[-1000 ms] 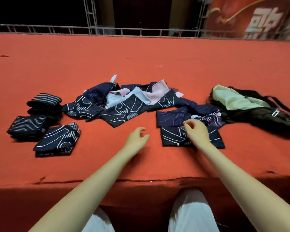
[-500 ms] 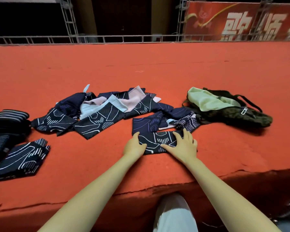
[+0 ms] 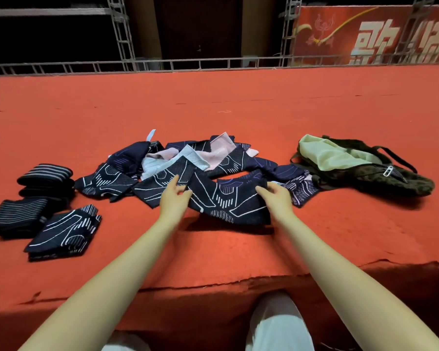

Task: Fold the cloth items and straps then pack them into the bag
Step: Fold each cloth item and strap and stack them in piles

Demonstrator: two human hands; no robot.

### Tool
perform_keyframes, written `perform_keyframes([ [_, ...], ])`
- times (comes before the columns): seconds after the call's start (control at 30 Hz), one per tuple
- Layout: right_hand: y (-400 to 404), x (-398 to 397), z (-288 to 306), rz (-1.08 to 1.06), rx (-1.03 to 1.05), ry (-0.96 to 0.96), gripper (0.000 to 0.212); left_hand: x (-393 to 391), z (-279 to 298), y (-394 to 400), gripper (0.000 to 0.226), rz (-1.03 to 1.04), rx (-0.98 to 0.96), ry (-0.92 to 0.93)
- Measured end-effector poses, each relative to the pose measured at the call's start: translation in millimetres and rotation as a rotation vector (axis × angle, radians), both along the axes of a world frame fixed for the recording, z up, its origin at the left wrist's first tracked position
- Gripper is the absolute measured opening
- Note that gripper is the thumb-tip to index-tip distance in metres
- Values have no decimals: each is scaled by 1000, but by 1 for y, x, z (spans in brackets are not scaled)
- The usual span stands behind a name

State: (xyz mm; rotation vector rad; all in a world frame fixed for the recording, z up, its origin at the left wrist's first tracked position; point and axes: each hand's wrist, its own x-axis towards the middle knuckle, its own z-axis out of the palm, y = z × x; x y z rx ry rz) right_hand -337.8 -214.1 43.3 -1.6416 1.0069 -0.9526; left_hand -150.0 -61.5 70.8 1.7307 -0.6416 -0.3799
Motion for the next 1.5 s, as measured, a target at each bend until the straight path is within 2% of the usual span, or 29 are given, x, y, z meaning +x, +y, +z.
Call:
perform_keyframes([
  [0.03, 3, 3, 3, 10, -117, 9, 23, 6, 1, 8, 51, 13, -7, -29],
  [0.1, 9, 5, 8, -32, -403, 161, 28, 16, 2, 25, 33, 9, -25, -139],
  [0.17, 16, 1, 6, -30, -537, 268, 24, 26, -6, 41, 28, -1, -39, -222],
  [0.2, 21, -2, 3, 25, -524, 283, 19, 28, -10, 49, 29, -9, -36, -237],
  [0.27, 31, -10, -9, 165, -343, 246, 10, 31, -18, 66, 31, -27, 11, -242],
  [0.37, 56, -22, -21, 275, 4, -6, 24, 32, -35, 87, 40, -64, 59, -181],
  [0.47, 70, -28, -25, 242, 130, -162, 33, 26, -45, 100, 40, -77, 67, -95],
  [0.53, 71, -25, -27, 165, 183, -190, 28, 20, -45, 102, 35, -76, 105, -207],
  [0.6, 70, -21, -28, 116, 191, -151, 12, 11, -42, 99, 25, -88, 156, -381],
  [0.67, 72, -15, -26, 87, 198, -24, 29, 0, -43, 91, 20, -167, 197, -535],
  [0.73, 74, -10, -25, 52, 178, 115, 40, -13, -47, 83, 32, -278, 277, -650],
  [0.9, 72, -6, -29, 116, 275, 109, 44, -37, -76, 74, 39, -322, 488, -869],
  [0.97, 75, -8, -22, 109, 349, 10, 42, -35, -82, 73, 37, -300, 453, -839],
  [1.03, 82, -6, -12, 170, 397, -125, 35, -27, -80, 72, 30, -307, 344, -717],
  [1.07, 86, -3, -8, 210, 397, -176, 31, -24, -77, 71, 27, -299, 278, -606],
  [1.13, 95, 6, -2, 294, 371, -209, 29, -18, -62, 70, 26, -230, 137, -236],
  [1.2, 109, 17, 4, 391, 303, -140, 32, -15, -49, 67, 28, -156, 10, 145],
  [1.27, 123, 27, 0, 461, 85, -2, 29, -13, -44, 67, 28, -132, -16, 316],
  [1.33, 132, 36, -17, 520, -184, 140, 21, -12, -47, 69, 31, -147, 3, 344],
  [1.4, 134, 37, -33, 502, -365, 210, 20, -11, -52, 71, 43, -169, 98, 229],
  [1.5, 131, 36, -41, 438, -411, 218, 42, -11, -58, 70, 54, -198, 233, -45],
])
